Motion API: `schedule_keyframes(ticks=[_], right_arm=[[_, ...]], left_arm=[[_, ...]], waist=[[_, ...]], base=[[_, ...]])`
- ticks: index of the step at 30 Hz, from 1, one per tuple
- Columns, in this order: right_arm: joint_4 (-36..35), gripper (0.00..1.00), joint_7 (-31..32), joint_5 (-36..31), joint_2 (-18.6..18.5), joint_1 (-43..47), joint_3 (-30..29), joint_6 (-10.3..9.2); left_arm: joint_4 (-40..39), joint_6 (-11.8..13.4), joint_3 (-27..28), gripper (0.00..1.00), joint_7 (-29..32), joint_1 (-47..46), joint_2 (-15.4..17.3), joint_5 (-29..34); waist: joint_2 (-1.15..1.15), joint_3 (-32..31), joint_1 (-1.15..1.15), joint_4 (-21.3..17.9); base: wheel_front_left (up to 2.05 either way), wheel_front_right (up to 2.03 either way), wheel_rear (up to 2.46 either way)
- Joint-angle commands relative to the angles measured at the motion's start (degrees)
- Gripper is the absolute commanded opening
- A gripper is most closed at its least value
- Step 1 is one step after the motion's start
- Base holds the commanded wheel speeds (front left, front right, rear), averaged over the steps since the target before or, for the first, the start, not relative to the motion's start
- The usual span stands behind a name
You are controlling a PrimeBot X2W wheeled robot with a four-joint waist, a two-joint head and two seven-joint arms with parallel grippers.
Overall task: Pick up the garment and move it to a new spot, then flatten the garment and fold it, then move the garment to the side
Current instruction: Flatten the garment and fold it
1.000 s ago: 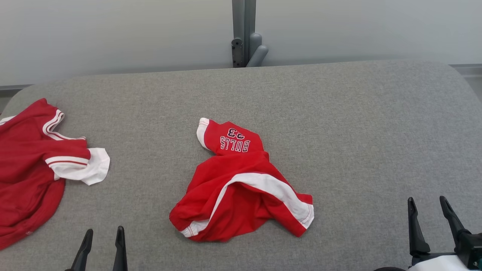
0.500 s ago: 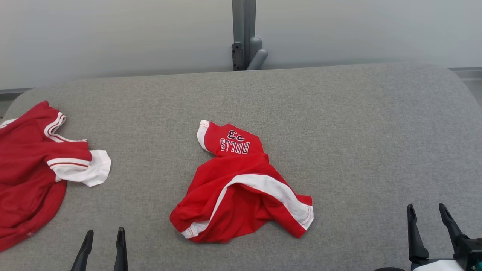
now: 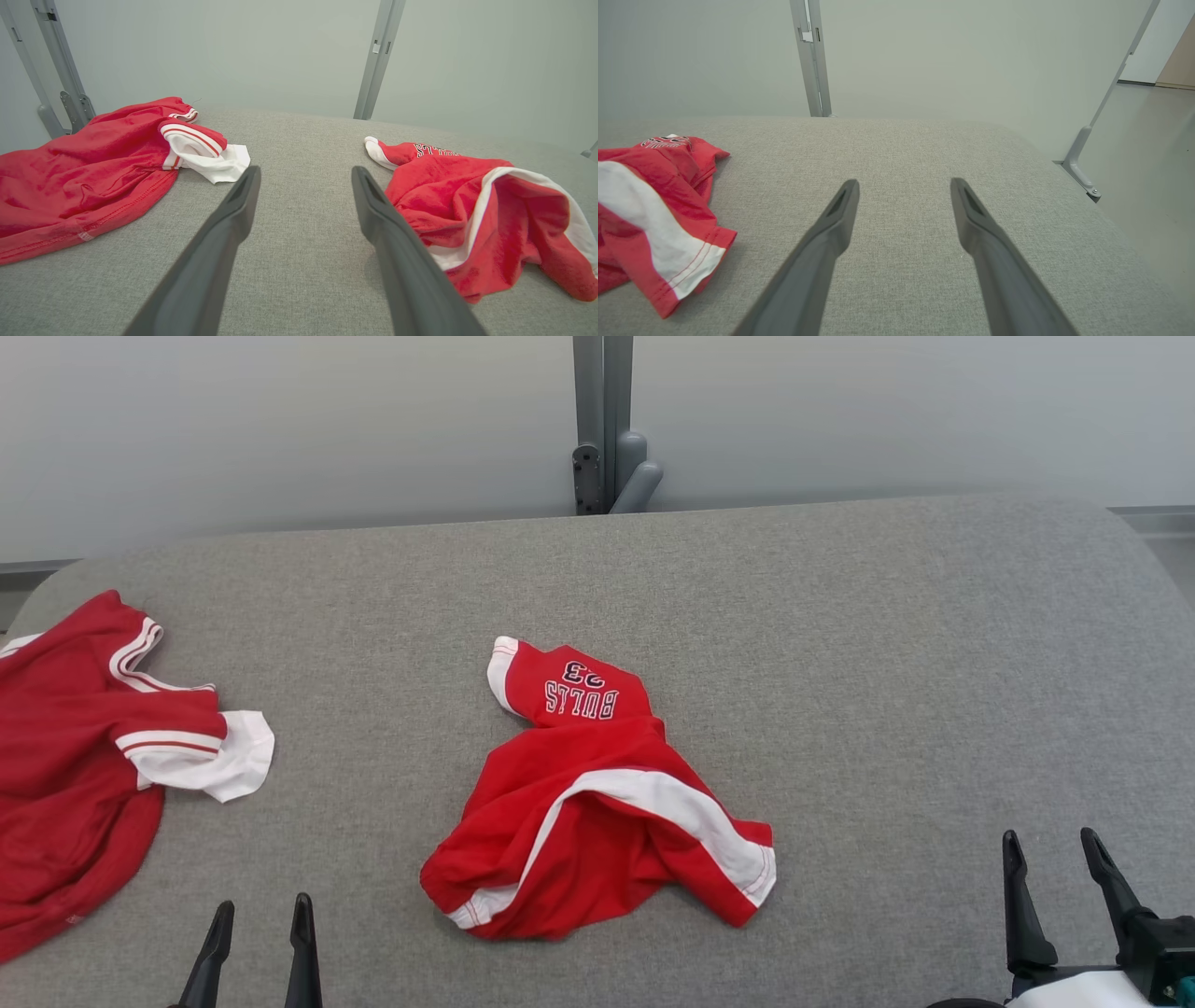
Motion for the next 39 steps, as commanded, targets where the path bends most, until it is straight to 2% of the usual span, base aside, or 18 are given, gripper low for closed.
schedule_keyframes(ticks=[1, 18, 21, 23, 26, 33, 37, 38, 39], right_arm=[[-0.20, 1.00, -0.06, -0.34, -0.08, -0.28, 0.03, -0.02], [-1.11, 1.00, -0.06, 1.04, -0.06, -0.74, 1.02, -0.02], [-0.60, 1.00, -0.05, 7.27, -0.04, -0.89, 2.77, -0.02], [2.16, 1.00, -0.05, 11.87, -0.07, -0.44, 6.49, -0.01], [5.10, 1.00, 3.83, 19.70, -3.17, -2.10, 12.97, -0.05], [4.92, 1.00, 16.56, 35.86, -7.64, -5.98, 24.20, -0.02], [6.05, 1.00, 19.39, 40.96, -7.82, -8.10, 26.93, -0.01], [7.05, 1.00, 20.11, 43.91, -7.90, -9.71, 27.86, -0.01], [7.05, 1.00, 20.11, 43.91, -7.90, -9.71, 27.86, -0.01]], left_arm=[[0.12, 0.07, 0.18, 1.00, -0.03, 0.34, -0.01, -0.05], [1.02, 0.06, 0.03, 1.00, -0.03, 0.77, 0.09, -0.66], [4.89, 0.06, -0.85, 1.00, -0.01, 0.87, -0.13, -3.86], [9.61, 0.06, -2.85, 1.00, 0.74, 0.39, 0.79, -6.48], [13.27, 0.07, -5.64, 1.00, 5.73, -2.40, 2.15, -10.70], [10.41, 0.06, -9.32, 1.00, 17.99, -3.39, 0.47, -22.56], [9.14, 0.48, -9.75, 1.00, 20.16, -3.94, 0.02, -24.93], [8.49, 0.44, -10.44, 1.00, 20.98, -4.39, -0.12, -25.42], [8.49, 0.44, -10.44, 1.00, 20.98, -4.39, -0.12, -25.42]], waist=[[0.00, -0.02, 0.00, 0.01], [0.00, -0.77, 0.00, -0.15], [0.00, -0.73, 0.00, -0.26], [0.00, -0.78, 0.00, -0.34], [0.00, -0.54, 0.00, -0.49], [0.00, 0.96, 0.00, -1.34], [0.00, 1.71, 0.00, -1.46], [0.00, 2.26, 0.00, -1.33], [0.00, 2.26, 0.00, -1.33]], base=[[0.00, 0.00, 0.00], [0.00, 0.00, 0.00], [0.00, 0.00, 0.00], [0.00, 0.00, 0.00], [0.00, 0.00, 0.00], [0.00, 0.00, 0.00], [0.00, 0.00, 0.00], [0.00, 0.00, 0.00], [0.00, 0.00, 0.00]])
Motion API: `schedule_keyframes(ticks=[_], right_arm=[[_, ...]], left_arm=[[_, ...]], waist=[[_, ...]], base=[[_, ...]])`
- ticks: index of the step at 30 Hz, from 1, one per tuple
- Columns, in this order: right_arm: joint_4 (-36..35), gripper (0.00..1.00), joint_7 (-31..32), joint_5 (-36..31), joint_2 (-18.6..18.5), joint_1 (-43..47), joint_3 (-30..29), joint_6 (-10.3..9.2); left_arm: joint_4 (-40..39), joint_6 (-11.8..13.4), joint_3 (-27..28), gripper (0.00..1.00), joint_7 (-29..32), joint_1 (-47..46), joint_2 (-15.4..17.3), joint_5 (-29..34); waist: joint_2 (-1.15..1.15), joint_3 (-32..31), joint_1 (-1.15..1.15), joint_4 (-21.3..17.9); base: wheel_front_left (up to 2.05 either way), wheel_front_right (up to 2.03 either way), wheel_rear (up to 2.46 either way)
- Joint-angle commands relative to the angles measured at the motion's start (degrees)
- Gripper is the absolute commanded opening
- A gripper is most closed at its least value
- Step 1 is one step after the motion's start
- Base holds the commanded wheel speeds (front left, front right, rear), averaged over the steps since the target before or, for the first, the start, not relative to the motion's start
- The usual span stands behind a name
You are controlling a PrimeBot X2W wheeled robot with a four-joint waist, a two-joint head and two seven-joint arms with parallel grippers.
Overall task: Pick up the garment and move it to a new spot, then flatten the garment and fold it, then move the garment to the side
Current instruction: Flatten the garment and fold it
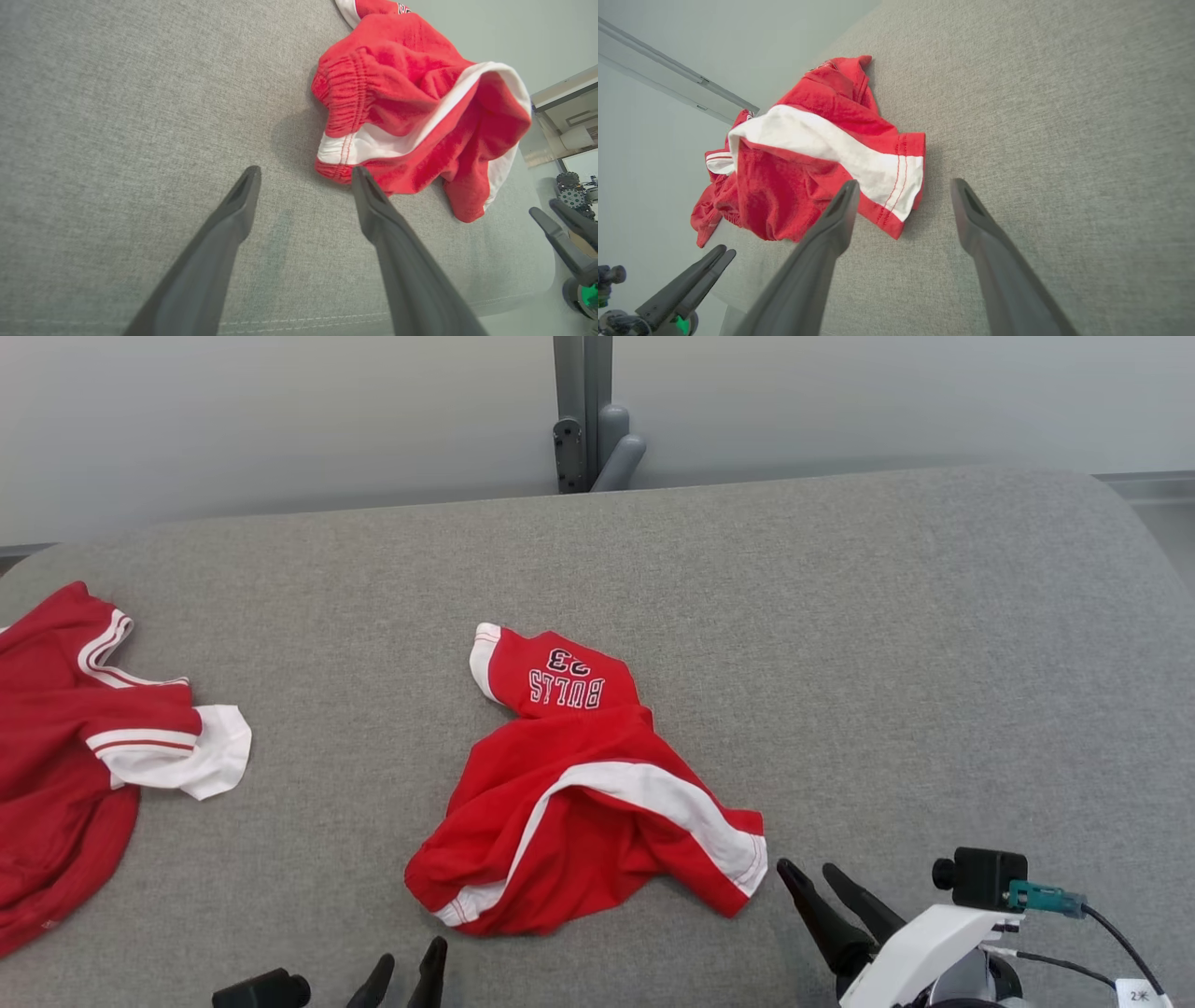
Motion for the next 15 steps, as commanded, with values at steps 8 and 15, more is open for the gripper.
schedule_keyframes(ticks=[8, 15], right_arm=[[6.30, 1.00, -0.54, 9.66, -0.03, -6.07, 3.44, 0.00], [8.81, 1.00, -2.57, 13.26, -0.93, -7.81, 6.64, 0.00]], left_arm=[[0.66, -0.30, -2.25, 1.00, 1.61, -5.21, -0.14, -1.81], [3.09, -0.44, -3.59, 1.00, 0.55, -7.60, -0.32, -2.26]], waist=[[0.00, 2.33, 0.00, 2.01], [0.00, 2.35, 0.00, 2.94]], base=[[0.00, 0.00, 0.00], [0.00, 0.00, 0.00]])
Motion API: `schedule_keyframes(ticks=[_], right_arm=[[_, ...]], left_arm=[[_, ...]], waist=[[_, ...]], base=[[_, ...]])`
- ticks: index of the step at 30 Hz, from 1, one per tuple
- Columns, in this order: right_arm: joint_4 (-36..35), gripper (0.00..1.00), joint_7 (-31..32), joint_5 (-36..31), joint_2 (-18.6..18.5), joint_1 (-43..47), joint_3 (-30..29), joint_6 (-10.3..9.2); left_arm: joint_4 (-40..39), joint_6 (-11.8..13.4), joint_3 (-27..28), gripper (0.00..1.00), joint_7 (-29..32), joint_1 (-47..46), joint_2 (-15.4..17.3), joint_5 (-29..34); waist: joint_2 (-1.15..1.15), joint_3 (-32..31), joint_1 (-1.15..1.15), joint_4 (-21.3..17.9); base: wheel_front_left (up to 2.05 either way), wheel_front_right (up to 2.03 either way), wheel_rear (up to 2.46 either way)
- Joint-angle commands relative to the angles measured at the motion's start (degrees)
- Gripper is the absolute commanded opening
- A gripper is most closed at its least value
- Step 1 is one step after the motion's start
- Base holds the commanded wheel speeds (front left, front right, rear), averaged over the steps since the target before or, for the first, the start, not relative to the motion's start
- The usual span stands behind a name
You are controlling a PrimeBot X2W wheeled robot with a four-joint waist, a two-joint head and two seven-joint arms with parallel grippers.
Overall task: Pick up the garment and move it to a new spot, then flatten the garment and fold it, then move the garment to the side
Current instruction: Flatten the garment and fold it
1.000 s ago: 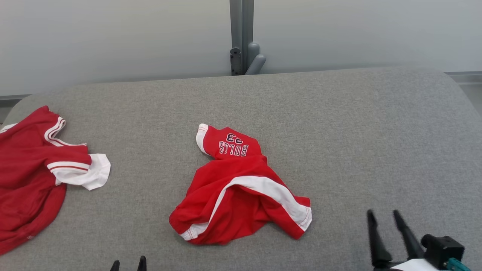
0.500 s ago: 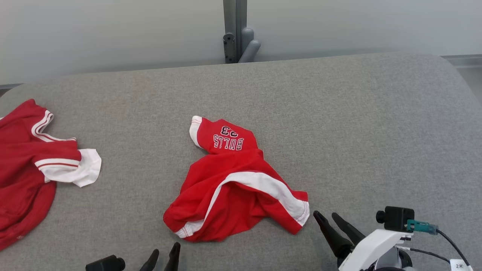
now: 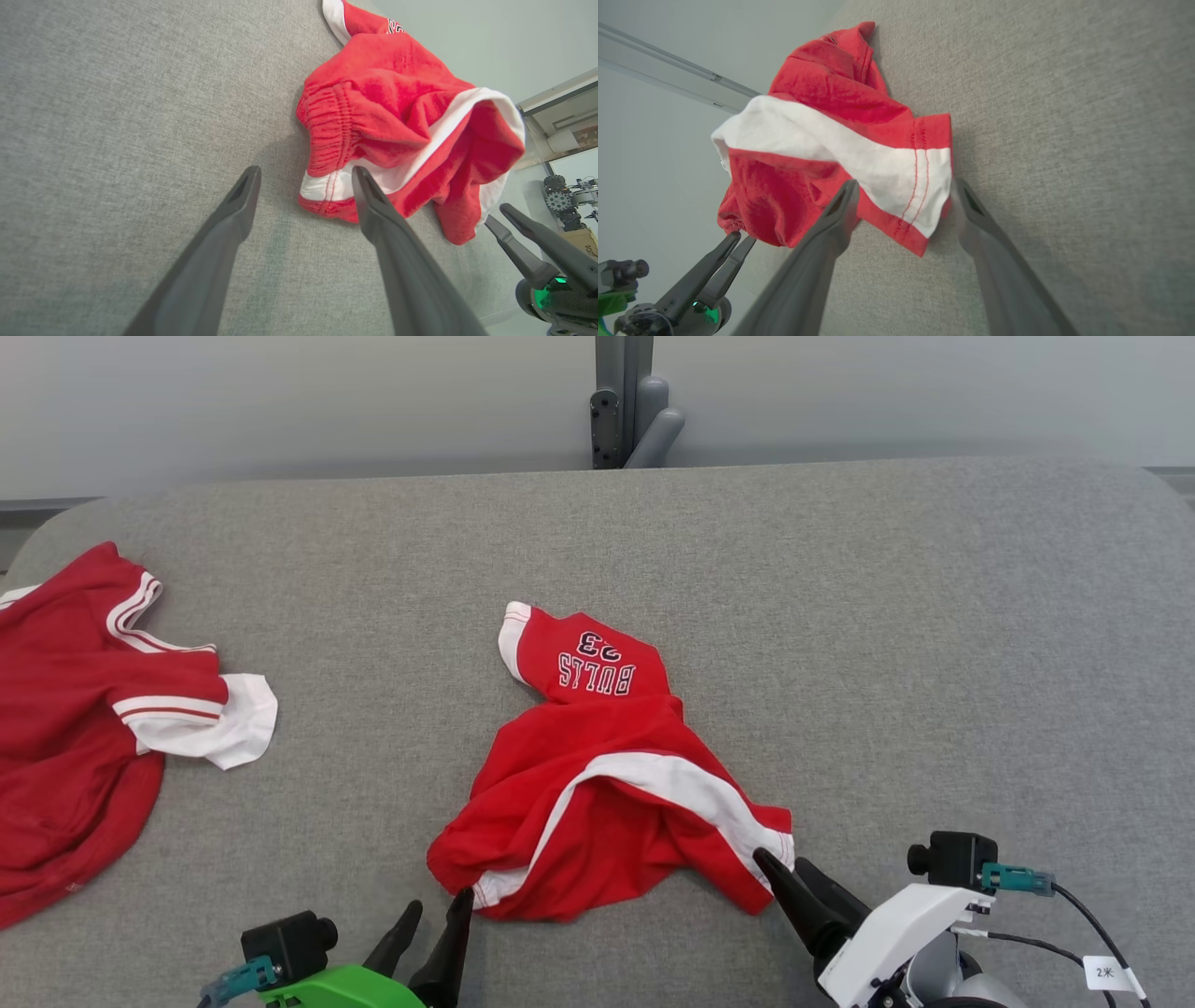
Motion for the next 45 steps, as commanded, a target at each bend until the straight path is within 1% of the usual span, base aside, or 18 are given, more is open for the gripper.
schedule_keyframes(ticks=[1, 16, 17, 19, 22, 24, 27, 28, 30, 31, 35, 39, 42, 45], right_arm=[[0.58, 1.00, -0.68, 0.99, -0.27, -0.49, 0.53, 0.00], [4.94, 1.00, -4.60, 5.29, -1.48, -3.89, 6.06, 0.00], [5.12, 0.98, -4.73, 5.58, -1.58, -4.11, 6.45, 0.00], [5.32, 0.92, -5.11, 6.16, -1.76, -4.60, 7.15, 0.00], [5.62, 0.86, -5.69, 6.87, -1.96, -4.91, 8.04, 0.00], [5.86, 0.85, -6.12, 7.35, -2.20, -5.25, 8.71, 0.00], [6.09, 0.82, -6.62, 7.97, -2.51, -5.67, 9.51, 0.00], [6.09, 0.82, -6.62, 7.97, -2.51, -5.67, 9.51, 0.00], [6.18, 0.86, -7.05, 8.33, -2.75, -5.87, 9.98, 0.00], [6.26, 0.90, -7.41, 8.64, -2.97, -5.99, 10.50, 0.00], [6.37, 0.92, -8.13, 9.30, -3.34, -6.58, 11.49, 0.00], [6.44, 0.93, -8.69, 9.88, -3.69, -6.94, 12.44, 0.00], [6.48, 0.89, -9.10, 10.27, -3.94, -7.08, 13.04, 0.00], [6.57, 0.88, -9.16, 10.80, -4.12, -7.56, 13.67, 0.00]], left_arm=[[0.58, -0.32, -0.36, 1.00, -0.34, -0.80, -0.14, -0.50], [4.75, -0.43, -2.90, 1.00, -0.26, -3.02, 0.20, -4.14], [4.96, -0.44, -3.04, 1.00, -0.39, -3.25, 0.17, -4.65], [5.28, -0.44, -3.46, 1.00, -0.55, -3.70, 0.15, -4.87], [5.69, -0.45, -4.13, 1.00, -0.86, -3.87, 0.47, -5.55], [5.91, -0.45, -4.52, 1.00, -1.14, -4.13, 0.68, -5.86], [6.17, -0.46, -4.97, 1.00, -1.32, -4.40, 1.11, -6.39], [6.17, -0.46, -4.97, 1.00, -1.32, -4.40, 1.11, -6.39], [6.49, -0.46, -5.22, 1.00, -1.43, -4.49, 1.30, -6.57], [7.15, -0.34, -5.17, 1.00, -1.69, -4.55, 1.50, -6.57], [8.33, 0.10, -5.21, 1.00, -2.29, -4.98, 1.70, -5.67], [8.96, -0.06, -5.27, 1.00, -2.68, -5.06, 1.90, -6.09], [8.85, -0.30, -6.29, 1.00, -2.54, -5.67, 1.67, -7.03], [8.90, -0.34, -7.14, 1.00, -2.82, -6.35, 1.63, -7.94]], waist=[[0.00, 0.00, 0.00, 0.11], [0.00, 0.15, 0.00, 0.15], [0.00, 0.18, 0.00, 0.11], [0.00, 0.27, 0.00, 0.03], [0.00, 0.33, 0.00, -0.01], [0.00, 0.40, 0.00, -0.08], [0.00, 0.42, 0.00, -0.21], [0.00, 0.42, 0.00, -0.21], [0.00, 0.57, 0.00, -0.26], [0.00, 0.66, 0.00, -0.27], [0.00, 0.75, 0.00, -0.24], [0.00, 0.74, 0.00, -0.24], [0.00, 0.79, 0.00, -0.21], [0.00, 0.91, 0.00, -0.33]], base=[[0.00, 0.00, 0.00], [0.00, 0.00, 0.00], [0.00, 0.00, 0.00], [0.00, 0.00, 0.00], [0.00, 0.00, 0.00], [0.00, 0.00, 0.00], [0.00, 0.00, 0.00], [0.00, 0.00, 0.00], [0.00, 0.00, 0.00], [0.00, 0.00, 0.00], [0.00, 0.00, 0.00], [0.00, 0.00, 0.00], [0.00, 0.00, 0.00], [0.00, 0.00, 0.00]])
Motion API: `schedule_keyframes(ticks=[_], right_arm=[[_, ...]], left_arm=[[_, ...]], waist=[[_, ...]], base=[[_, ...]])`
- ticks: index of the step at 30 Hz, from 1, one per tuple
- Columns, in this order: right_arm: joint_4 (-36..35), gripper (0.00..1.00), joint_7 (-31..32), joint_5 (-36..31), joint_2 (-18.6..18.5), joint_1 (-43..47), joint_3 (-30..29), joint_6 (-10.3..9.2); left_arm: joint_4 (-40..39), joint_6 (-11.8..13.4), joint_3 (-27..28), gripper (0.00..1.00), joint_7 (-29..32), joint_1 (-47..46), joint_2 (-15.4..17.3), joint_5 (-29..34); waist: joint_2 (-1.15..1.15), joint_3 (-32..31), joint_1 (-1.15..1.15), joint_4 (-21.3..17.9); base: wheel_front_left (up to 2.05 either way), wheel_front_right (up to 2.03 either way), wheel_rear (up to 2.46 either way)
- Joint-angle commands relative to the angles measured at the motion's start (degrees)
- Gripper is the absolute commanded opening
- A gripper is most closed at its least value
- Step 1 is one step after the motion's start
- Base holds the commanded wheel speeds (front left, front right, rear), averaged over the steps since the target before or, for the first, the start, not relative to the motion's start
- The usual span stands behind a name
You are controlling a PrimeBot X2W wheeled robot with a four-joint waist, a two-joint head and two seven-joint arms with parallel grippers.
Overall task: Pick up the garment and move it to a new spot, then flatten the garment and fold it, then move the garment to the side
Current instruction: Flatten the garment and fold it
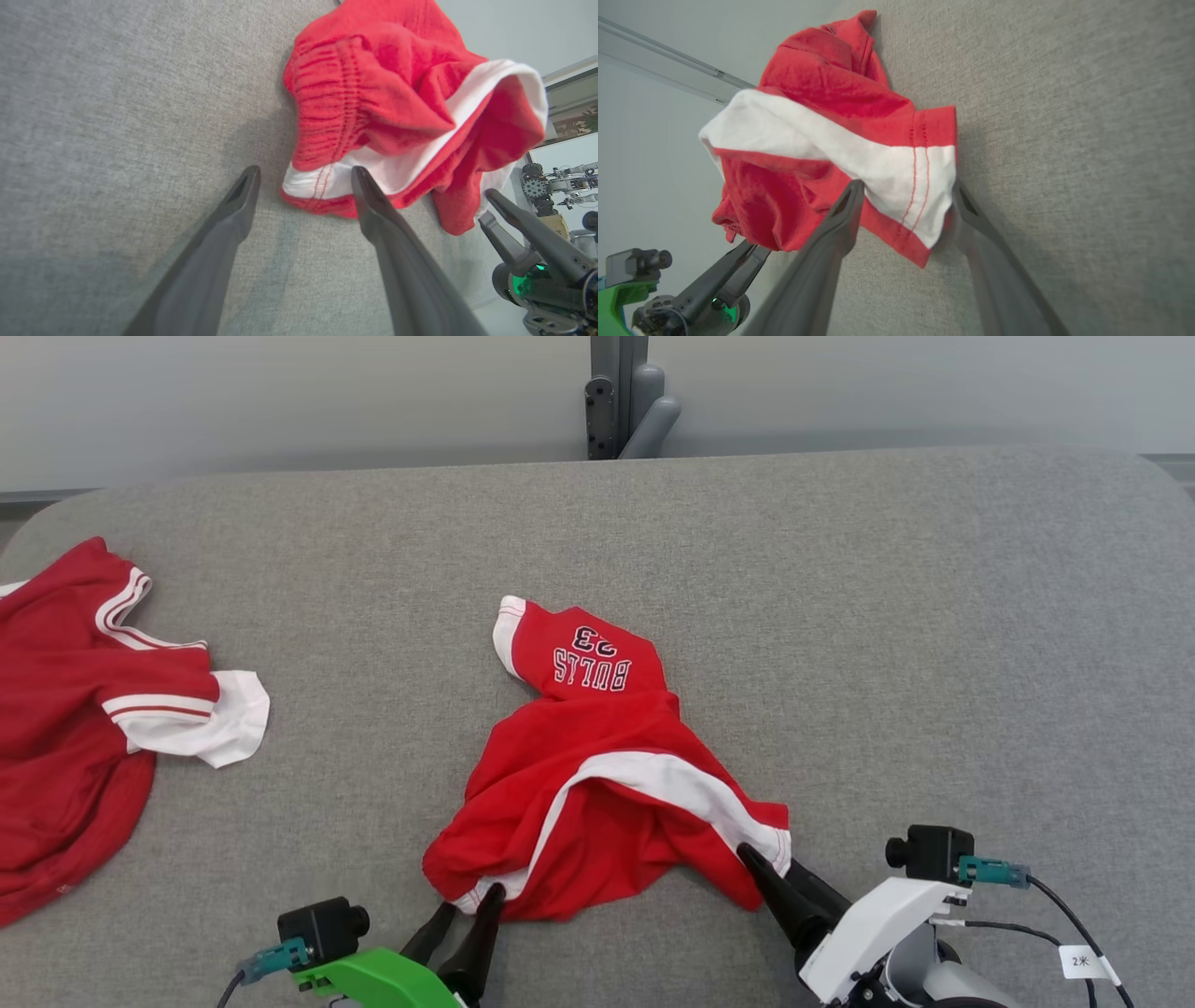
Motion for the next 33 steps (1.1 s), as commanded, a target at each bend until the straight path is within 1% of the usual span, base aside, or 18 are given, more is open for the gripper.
schedule_keyframes(ticks=[1, 2, 5, 8, 9, 10, 11, 14, 21, 25, 26, 33], right_arm=[[0.21, 0.84, -0.22, 0.53, -0.18, -0.67, 0.34, 0.00], [0.21, 0.83, -0.33, 0.62, -0.22, -0.79, 0.56, 0.00], [0.14, 0.67, -0.62, 0.91, -0.51, -1.02, 1.19, 0.00], [0.06, 0.35, -0.81, 1.29, -0.83, -1.07, 1.80, 0.00], [-0.07, 0.22, -0.87, 1.41, -0.97, -1.06, 2.03, 0.00], [-0.37, 0.00, -1.14, 1.35, -1.18, -1.11, 2.26, 0.00], [-0.67, 0.00, -1.26, 1.58, -1.43, -1.07, 2.34, 0.00], [-2.90, 0.00, -1.44, 2.67, -2.72, -0.40, 2.57, 0.00], [-10.76, 0.00, -0.45, 5.41, -9.48, 2.16, 1.23, 0.00], [-17.17, 0.00, -0.11, 7.58, -14.08, 4.06, -0.94, 0.00], [-17.17, 0.00, -0.11, 7.58, -14.08, 4.06, -0.94, 0.00], [-30.32, 0.00, 1.30, 12.33, -23.47, 7.93, -7.05, 0.00]], left_arm=[[0.22, -0.22, -0.22, 1.00, -0.49, -0.89, 0.00, -0.87], [0.35, -0.24, -0.52, 1.00, -0.54, -1.07, 0.00, -1.07], [0.42, -0.29, -1.29, 1.00, -1.07, -1.73, 0.28, -1.49], [-0.36, -0.27, -3.12, 1.00, -0.77, -1.95, 0.90, -2.63], [-0.67, -0.28, -3.64, 0.54, -0.57, -1.87, 1.23, -3.24], [-1.23, -0.28, -4.42, 0.29, -0.47, -1.82, 1.75, -3.63], [-1.70, -0.28, -4.77, 0.00, -0.58, -1.72, 2.17, -4.15], [-3.67, -0.29, -6.20, 0.00, -0.33, -1.15, 3.50, -5.55], [-10.48, -0.30, -6.46, 0.00, 0.46, 0.64, 7.08, -8.38], [-18.06, -0.29, -6.40, 0.00, 2.67, 2.48, 9.56, -10.99], [-18.06, -0.29, -6.40, 0.00, 2.67, 2.48, 9.56, -10.99], [-34.12, 0.07, -5.65, 0.00, 8.28, 5.87, 14.85, -15.69]], waist=[[0.00, 0.00, 0.00, -0.10], [0.00, 0.02, 0.00, -0.19], [0.00, 0.16, 0.00, -0.43], [0.00, 0.23, 0.00, -0.67], [0.00, 0.26, 0.00, -0.74], [0.00, 0.28, 0.00, -0.78], [0.00, 0.31, 0.00, -0.80], [0.00, 0.34, 0.00, -0.69], [0.00, -0.02, 0.00, -0.67], [0.00, -0.40, 0.00, -1.07], [0.00, -0.40, 0.00, -1.07], [0.00, -0.50, 0.00, -2.15]], base=[[0.00, 0.00, 0.00], [0.00, 0.00, 0.00], [0.00, 0.00, 0.00], [0.00, 0.00, 0.00], [0.00, 0.00, 0.00], [0.00, 0.00, 0.00], [0.00, 0.00, 0.00], [0.00, 0.00, 0.00], [0.00, 0.00, 0.00], [0.00, 0.00, 0.00], [0.00, 0.00, 0.00], [0.00, 0.00, 0.00]])
